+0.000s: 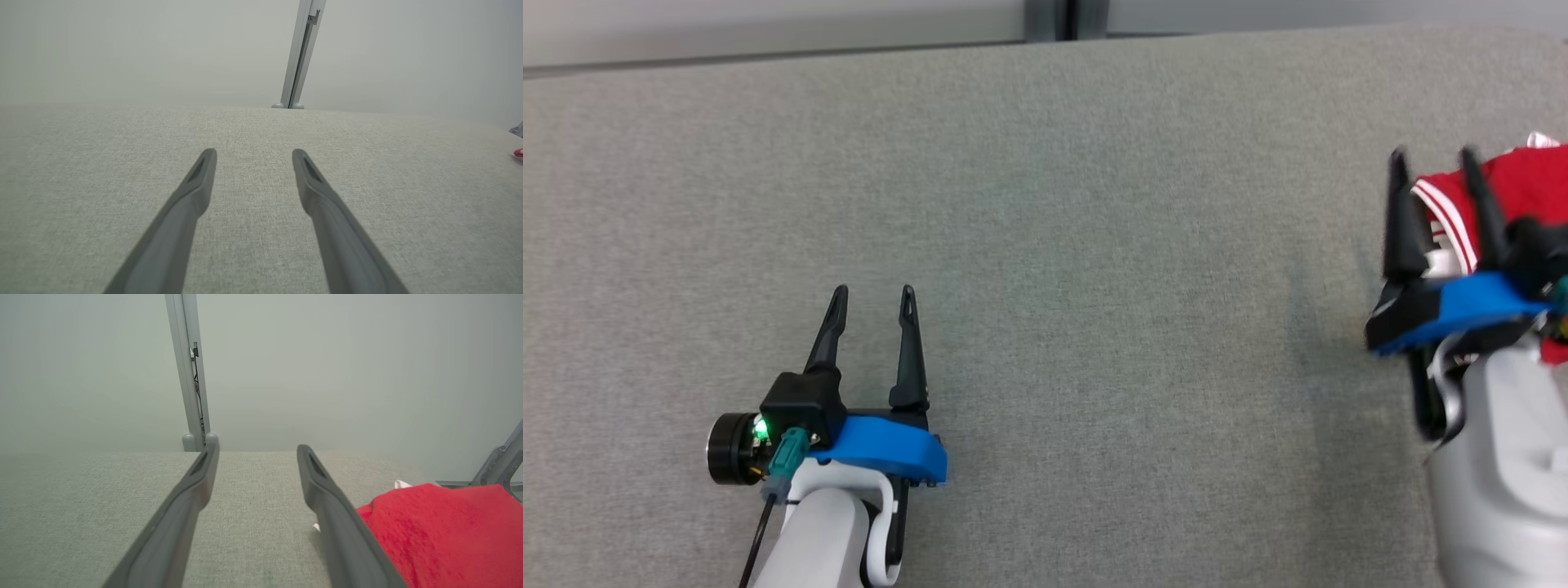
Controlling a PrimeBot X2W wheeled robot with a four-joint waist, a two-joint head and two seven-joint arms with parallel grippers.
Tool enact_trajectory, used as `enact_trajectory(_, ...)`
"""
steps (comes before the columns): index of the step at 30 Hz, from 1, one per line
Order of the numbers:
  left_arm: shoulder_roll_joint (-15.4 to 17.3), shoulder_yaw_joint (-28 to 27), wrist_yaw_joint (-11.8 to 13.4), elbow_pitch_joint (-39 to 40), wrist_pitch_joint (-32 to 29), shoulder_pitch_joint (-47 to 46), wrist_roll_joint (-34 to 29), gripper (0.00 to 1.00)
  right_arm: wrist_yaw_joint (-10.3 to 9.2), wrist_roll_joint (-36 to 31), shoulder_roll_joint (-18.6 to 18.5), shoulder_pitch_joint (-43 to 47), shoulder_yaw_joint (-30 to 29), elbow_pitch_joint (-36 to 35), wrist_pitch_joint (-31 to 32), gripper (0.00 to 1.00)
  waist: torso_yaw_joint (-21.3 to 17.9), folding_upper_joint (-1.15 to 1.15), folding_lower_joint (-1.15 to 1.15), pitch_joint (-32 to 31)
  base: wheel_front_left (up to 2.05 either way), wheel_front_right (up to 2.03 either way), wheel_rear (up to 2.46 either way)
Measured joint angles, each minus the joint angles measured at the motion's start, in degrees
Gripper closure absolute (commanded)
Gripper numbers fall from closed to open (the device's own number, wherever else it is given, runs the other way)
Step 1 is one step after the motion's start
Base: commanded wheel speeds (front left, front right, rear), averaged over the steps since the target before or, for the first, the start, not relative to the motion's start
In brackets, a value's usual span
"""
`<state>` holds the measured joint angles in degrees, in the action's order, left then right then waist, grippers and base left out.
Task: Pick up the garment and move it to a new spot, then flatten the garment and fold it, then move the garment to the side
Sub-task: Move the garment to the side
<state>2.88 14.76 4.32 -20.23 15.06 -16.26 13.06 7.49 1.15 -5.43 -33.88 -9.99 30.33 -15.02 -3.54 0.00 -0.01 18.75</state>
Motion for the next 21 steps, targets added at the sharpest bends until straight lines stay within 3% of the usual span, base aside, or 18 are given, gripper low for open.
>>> enact_trajectory(5, 0.01, -0.77, 0.37, 0.02, 0.0, 1.99, 0.56, 0.0, 0.0, 1.23, 1.99, 6.18, 3.14, -0.66, 0.0, 0.0, 1.2, 0.0, 0.0, -2.75, 0.0, 0.0, 0.0)
enact_trajectory(21, 0.02, -4.56, -0.04, -0.83, 0.0, 9.25, 0.9, 0.0, 0.0, 5.46, 2.53, 15.67, 7.39, 0.38, 0.0, 0.0, 3.08, -0.01, -0.01, -12.51, 0.0, 0.0, 0.0)
